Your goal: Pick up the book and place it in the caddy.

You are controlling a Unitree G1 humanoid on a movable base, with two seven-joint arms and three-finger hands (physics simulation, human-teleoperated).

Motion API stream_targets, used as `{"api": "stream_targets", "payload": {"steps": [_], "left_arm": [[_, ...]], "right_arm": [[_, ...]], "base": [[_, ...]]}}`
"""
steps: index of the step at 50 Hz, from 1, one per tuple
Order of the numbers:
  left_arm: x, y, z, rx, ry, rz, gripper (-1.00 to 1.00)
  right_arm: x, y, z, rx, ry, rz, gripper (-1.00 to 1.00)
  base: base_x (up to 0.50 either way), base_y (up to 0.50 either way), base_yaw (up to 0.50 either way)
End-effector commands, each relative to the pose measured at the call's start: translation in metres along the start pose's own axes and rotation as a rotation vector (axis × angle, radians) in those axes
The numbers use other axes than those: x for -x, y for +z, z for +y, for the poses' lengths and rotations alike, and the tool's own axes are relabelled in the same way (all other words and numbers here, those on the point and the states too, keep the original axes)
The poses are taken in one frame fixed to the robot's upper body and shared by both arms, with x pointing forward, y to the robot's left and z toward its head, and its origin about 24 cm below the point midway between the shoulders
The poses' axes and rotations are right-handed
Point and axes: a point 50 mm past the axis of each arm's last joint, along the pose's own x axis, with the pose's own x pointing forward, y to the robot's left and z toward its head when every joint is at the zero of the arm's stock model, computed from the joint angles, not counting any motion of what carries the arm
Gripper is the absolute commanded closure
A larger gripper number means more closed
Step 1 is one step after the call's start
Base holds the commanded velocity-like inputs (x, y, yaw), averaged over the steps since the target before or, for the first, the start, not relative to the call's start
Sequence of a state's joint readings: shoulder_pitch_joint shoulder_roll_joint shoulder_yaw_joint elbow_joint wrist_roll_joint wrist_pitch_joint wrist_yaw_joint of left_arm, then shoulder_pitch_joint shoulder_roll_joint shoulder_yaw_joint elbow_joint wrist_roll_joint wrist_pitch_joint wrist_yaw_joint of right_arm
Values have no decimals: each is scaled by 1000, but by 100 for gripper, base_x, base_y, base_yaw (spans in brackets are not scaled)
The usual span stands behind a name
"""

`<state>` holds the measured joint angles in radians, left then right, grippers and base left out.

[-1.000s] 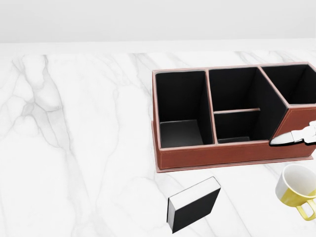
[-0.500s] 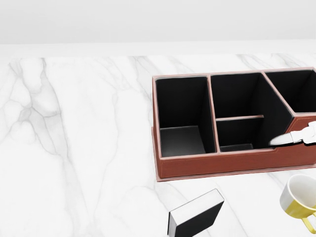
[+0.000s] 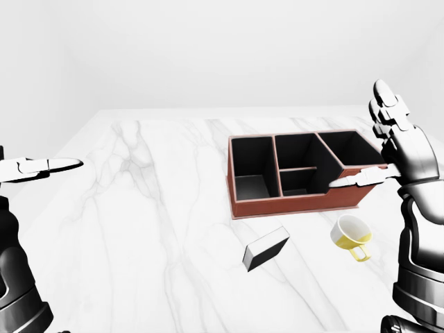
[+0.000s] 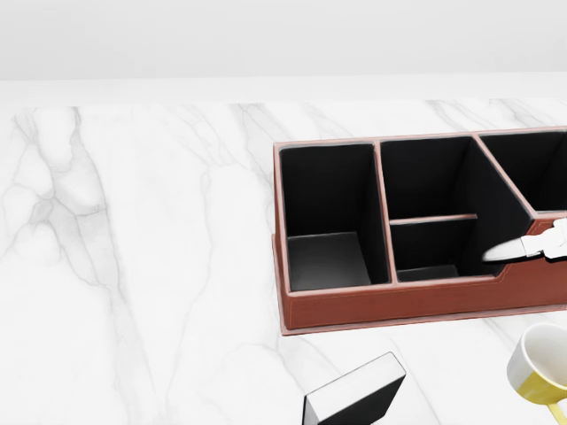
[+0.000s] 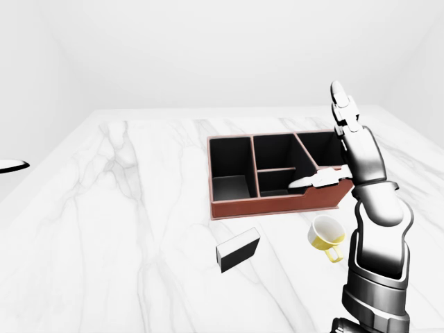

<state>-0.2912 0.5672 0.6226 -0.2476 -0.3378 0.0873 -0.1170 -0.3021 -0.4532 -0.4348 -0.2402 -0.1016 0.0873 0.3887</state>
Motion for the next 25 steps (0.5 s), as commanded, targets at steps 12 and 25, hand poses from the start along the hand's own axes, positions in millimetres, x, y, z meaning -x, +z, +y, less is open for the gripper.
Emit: {"api": "stream_targets", "payload": {"steps": [12, 25], "left_arm": [[0, 1, 0, 0, -1, -2, -100], [0, 4, -1, -5, -7, -15, -100]], "right_arm": [[0, -4, 3, 49, 15, 35, -100], [22, 9, 9, 338, 120, 91, -100]], "base": [[0, 0, 0], [0, 0, 0]]}}
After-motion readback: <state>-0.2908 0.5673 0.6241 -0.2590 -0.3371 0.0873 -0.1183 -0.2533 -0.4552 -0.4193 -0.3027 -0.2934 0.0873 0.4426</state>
